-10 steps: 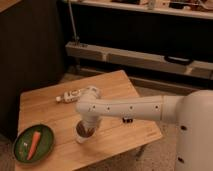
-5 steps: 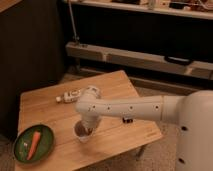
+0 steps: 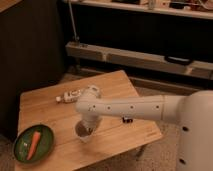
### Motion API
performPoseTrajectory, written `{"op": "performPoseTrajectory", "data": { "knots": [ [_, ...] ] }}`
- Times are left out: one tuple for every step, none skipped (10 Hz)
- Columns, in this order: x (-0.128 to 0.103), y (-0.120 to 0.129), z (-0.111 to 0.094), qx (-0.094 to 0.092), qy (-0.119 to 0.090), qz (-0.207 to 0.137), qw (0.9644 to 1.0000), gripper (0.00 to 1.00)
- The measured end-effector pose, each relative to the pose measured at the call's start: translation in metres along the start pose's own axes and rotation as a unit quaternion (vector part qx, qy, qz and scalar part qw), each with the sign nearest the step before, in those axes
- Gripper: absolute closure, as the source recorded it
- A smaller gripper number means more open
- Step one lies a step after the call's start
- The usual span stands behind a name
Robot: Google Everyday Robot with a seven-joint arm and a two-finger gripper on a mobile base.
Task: Pick up the ceramic cup
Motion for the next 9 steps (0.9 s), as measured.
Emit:
{"op": "performPoseTrajectory", "data": {
  "knots": [
    [0.000,-0.001,-0.014,0.006,0.017,0.001,0.9998,1.00],
    [0.001,-0.002,-0.030,0.011,0.034,0.003,0.9994,1.00],
    [0.000,-0.001,-0.039,0.014,0.041,0.006,0.9990,1.00],
    [0.001,-0.003,-0.039,0.015,0.041,0.004,0.9990,1.00],
    [0.001,-0.004,-0.039,0.016,0.042,0.002,0.9990,1.00],
    [0.002,-0.003,-0.039,0.017,0.042,0.001,0.9990,1.00],
    [0.003,-0.006,-0.043,0.020,0.044,-0.009,0.9988,1.00],
    [0.007,-0.019,-0.052,0.029,0.047,-0.029,0.9981,1.00],
    [0.013,-0.033,-0.068,0.037,0.056,-0.050,0.9965,1.00]
  ]
}}
